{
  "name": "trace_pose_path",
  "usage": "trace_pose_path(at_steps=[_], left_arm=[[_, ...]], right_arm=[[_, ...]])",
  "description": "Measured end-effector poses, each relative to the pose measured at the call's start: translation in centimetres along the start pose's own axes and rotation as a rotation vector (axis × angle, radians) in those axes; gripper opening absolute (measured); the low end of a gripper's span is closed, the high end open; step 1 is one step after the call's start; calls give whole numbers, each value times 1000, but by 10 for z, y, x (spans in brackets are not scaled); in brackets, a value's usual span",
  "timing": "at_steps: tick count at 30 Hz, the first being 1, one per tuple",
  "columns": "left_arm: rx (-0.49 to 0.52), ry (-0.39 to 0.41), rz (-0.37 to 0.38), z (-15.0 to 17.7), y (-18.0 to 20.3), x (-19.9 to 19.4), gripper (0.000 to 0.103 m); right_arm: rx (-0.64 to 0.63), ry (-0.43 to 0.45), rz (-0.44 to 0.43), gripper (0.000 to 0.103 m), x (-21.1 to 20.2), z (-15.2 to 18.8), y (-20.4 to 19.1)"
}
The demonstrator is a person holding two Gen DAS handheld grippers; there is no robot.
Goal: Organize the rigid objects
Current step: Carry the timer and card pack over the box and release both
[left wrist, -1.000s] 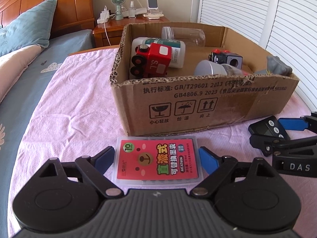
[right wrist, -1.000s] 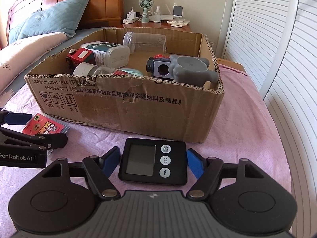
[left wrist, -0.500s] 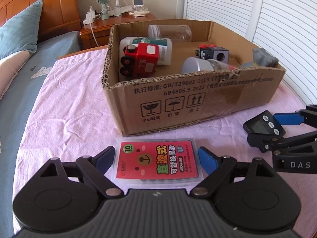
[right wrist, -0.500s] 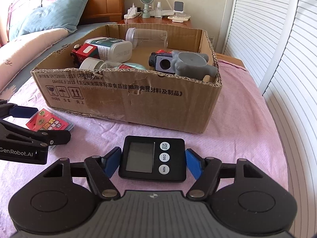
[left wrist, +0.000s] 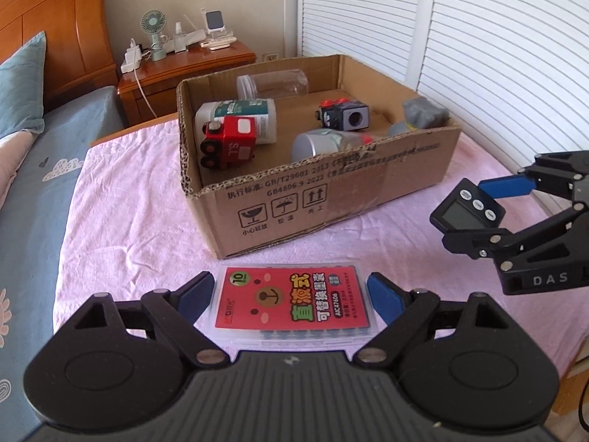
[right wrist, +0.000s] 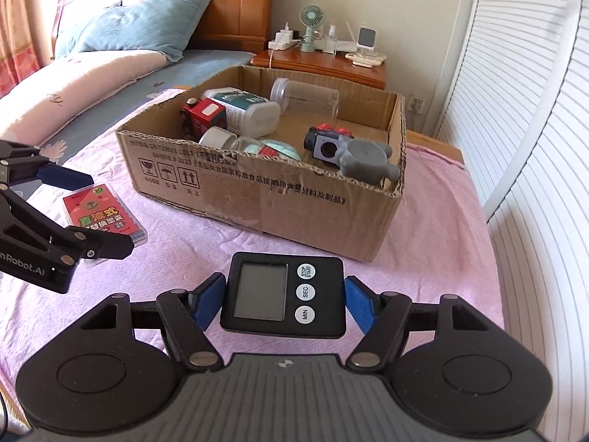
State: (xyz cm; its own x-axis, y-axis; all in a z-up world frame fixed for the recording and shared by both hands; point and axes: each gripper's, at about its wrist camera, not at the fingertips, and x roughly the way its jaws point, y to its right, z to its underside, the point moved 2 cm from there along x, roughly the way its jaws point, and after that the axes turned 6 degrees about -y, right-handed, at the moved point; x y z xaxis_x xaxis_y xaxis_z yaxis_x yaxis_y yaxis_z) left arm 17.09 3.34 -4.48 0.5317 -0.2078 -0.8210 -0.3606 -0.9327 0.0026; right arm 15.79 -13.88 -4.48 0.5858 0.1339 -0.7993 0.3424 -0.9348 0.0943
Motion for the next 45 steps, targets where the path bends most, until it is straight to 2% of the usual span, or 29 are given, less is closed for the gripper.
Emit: trace_pose_path(at_steps=[8, 14, 17, 22, 27, 35, 39, 42, 45], left_arm=[[40, 52, 10, -14, 4, -26, 89], [55, 135, -4, -48, 2, -38, 89], [38, 151, -26, -67, -4, -26, 89], [-27, 111, -9, -80, -17, 4, 89], [-47, 138, -42, -77, -21, 13, 92], [-45, 200, -66, -63, -19, -12, 102], [-53, 222, -84, -55, -18, -23, 102], [-49, 236, -124, -49, -17, -29, 102], [-73, 239, -121, -42, -19, -34, 102]], right_arm=[[-34, 23, 1, 75, -13, -6, -1], [-41, 61, -17, 75, -24, -18, 3], [-42, 84, -28, 75, -30, -28, 4], [-47, 110, -33, 75, -34, -45, 7], [-64, 120, -32, 75, -33, -58, 6], [-71, 111, -29, 75, -22, -78, 9], [-70, 100, -22, 75, -13, -94, 13], [-75, 91, -9, 75, -4, -108, 17], [-73, 69, 4, 75, 8, -123, 23]])
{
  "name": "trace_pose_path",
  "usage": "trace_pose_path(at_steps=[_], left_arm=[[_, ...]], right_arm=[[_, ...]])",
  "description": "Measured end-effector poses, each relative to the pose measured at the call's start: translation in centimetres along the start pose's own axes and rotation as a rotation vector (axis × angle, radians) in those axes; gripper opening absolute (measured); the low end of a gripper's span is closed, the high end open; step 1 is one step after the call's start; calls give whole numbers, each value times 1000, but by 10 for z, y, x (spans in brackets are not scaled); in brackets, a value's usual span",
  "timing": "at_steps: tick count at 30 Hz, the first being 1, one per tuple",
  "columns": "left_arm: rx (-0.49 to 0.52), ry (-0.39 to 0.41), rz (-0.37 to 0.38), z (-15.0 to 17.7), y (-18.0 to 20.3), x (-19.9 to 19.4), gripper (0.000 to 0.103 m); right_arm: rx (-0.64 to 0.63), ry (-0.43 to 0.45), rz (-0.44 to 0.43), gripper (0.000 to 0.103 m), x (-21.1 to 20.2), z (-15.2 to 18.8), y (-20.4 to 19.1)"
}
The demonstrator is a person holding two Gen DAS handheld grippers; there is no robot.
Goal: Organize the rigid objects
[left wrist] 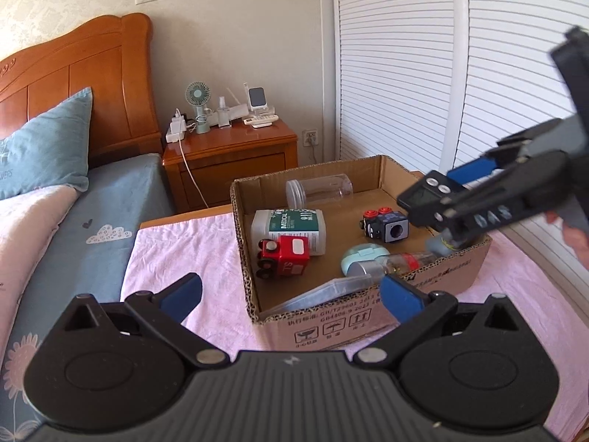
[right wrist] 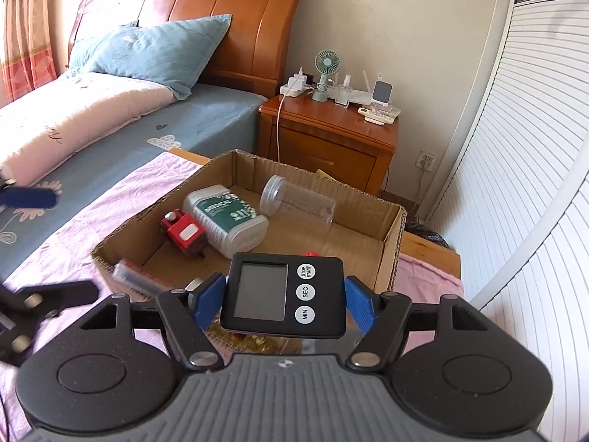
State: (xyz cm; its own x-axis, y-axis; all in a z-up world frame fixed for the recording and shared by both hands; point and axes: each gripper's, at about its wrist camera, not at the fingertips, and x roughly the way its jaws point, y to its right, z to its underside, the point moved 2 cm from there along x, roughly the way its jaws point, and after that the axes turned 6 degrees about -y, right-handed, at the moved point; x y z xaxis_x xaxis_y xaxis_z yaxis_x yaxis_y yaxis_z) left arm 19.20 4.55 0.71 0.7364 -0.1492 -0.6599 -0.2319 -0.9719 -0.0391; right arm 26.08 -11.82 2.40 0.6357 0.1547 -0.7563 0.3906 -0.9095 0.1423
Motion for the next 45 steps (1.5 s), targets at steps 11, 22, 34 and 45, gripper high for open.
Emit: trace_pose_path(at_steps=[11, 22, 34, 45], left_arm=[[22, -13, -39, 13, 7, -2, 102], [-20, -53, 10, 19, 6, 0, 102], [-53, -29, -4, 15, 9, -13, 102], [-149, -160, -139, 16, 6, -18, 102]], right_arm=[[43, -106, 12, 75, 63, -40, 21], [57, -205, -18, 82, 105, -53, 25], [86, -156, -7, 103, 52, -45, 21], [182, -167, 85, 103, -17, 17, -8]])
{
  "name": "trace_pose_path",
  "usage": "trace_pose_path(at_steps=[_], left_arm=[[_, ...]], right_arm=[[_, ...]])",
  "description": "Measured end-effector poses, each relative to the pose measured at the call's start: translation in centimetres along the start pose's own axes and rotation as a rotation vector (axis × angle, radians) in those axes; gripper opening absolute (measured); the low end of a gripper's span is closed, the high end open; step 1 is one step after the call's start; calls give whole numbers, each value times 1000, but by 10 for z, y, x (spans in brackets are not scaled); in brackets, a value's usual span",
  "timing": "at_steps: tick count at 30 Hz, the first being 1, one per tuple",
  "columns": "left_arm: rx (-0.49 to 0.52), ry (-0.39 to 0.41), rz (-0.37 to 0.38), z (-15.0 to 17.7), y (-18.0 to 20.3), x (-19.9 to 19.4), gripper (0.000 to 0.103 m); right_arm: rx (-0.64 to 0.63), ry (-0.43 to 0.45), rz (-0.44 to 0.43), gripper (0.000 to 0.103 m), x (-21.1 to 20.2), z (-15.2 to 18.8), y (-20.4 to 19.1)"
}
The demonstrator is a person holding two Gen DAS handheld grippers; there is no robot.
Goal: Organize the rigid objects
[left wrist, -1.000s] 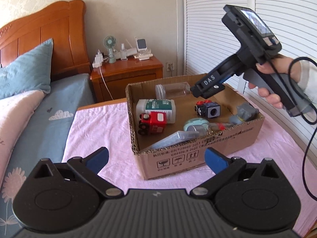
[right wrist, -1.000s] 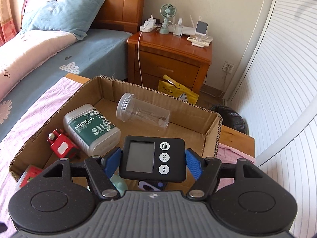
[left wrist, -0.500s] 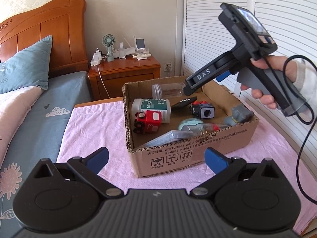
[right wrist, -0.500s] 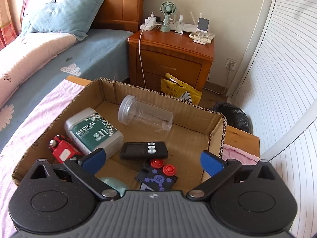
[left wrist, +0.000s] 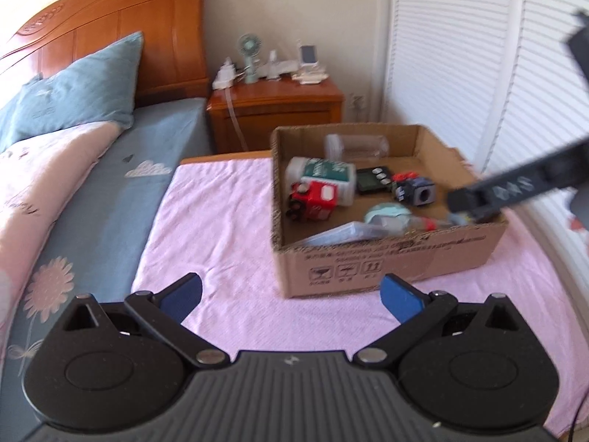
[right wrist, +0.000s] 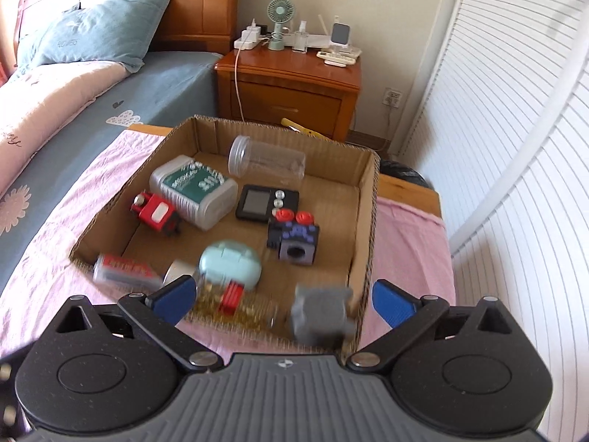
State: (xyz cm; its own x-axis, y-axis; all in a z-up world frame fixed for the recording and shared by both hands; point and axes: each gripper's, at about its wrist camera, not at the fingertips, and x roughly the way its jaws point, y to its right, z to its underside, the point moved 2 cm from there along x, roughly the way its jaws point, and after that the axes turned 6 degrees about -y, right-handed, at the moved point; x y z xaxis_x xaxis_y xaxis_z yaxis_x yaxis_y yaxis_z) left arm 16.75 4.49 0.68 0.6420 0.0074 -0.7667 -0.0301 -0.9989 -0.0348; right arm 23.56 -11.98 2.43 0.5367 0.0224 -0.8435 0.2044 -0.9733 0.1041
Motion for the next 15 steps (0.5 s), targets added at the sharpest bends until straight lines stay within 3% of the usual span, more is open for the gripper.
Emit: trace_pose_path(at_steps=[9, 15], left_arm=[[2, -13, -15, 6, 12, -14, 102], [17, -27, -15, 6, 22, -18, 102]], right_arm=[[165, -9, 2, 103, -30, 70, -4], [219, 18, 13, 103, -43, 87, -3]])
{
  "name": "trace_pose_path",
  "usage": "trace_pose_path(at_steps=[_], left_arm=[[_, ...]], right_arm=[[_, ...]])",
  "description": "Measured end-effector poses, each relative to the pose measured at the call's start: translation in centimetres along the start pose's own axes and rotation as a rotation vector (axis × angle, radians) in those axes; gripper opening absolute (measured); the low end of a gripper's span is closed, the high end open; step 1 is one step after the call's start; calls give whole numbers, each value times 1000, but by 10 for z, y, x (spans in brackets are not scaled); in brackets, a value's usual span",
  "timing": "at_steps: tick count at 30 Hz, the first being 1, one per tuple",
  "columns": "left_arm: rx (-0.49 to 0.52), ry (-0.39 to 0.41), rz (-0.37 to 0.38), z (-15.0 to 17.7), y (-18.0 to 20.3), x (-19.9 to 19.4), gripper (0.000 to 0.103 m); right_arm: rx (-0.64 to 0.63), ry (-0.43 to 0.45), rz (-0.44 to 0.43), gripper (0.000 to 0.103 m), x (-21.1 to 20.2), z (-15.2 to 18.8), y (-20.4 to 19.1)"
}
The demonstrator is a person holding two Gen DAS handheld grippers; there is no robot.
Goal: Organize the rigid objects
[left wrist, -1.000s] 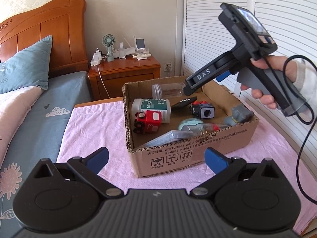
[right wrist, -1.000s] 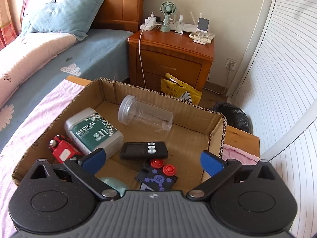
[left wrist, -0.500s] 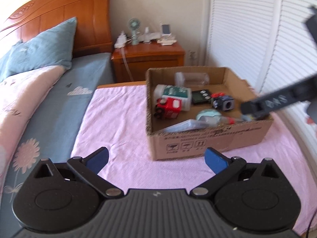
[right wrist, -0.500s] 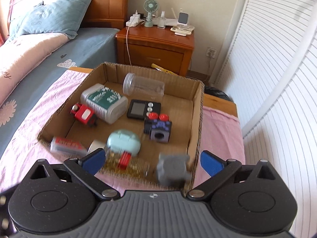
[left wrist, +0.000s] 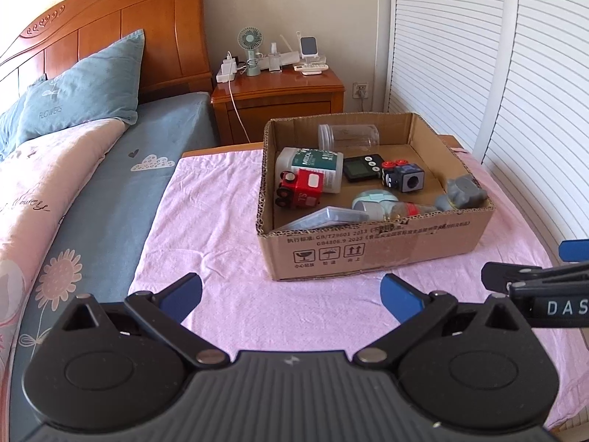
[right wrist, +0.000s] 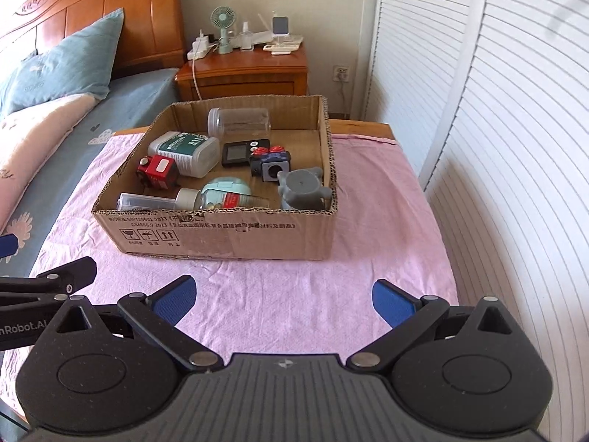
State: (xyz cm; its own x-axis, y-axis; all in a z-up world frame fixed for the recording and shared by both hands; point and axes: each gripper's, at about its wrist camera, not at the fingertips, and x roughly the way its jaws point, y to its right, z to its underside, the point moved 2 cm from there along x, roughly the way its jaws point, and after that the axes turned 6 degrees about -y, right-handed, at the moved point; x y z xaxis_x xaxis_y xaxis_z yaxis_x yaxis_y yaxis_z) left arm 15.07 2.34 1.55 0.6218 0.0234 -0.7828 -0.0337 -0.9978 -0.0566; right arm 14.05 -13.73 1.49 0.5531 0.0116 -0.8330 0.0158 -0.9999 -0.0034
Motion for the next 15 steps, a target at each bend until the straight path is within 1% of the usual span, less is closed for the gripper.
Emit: trace_pose_path(at_steps=[15], left_arm=[[-13, 3, -1, -2, -1, -5, 102]], right_arm=[[15, 36, 1, 103, -10, -2, 2]])
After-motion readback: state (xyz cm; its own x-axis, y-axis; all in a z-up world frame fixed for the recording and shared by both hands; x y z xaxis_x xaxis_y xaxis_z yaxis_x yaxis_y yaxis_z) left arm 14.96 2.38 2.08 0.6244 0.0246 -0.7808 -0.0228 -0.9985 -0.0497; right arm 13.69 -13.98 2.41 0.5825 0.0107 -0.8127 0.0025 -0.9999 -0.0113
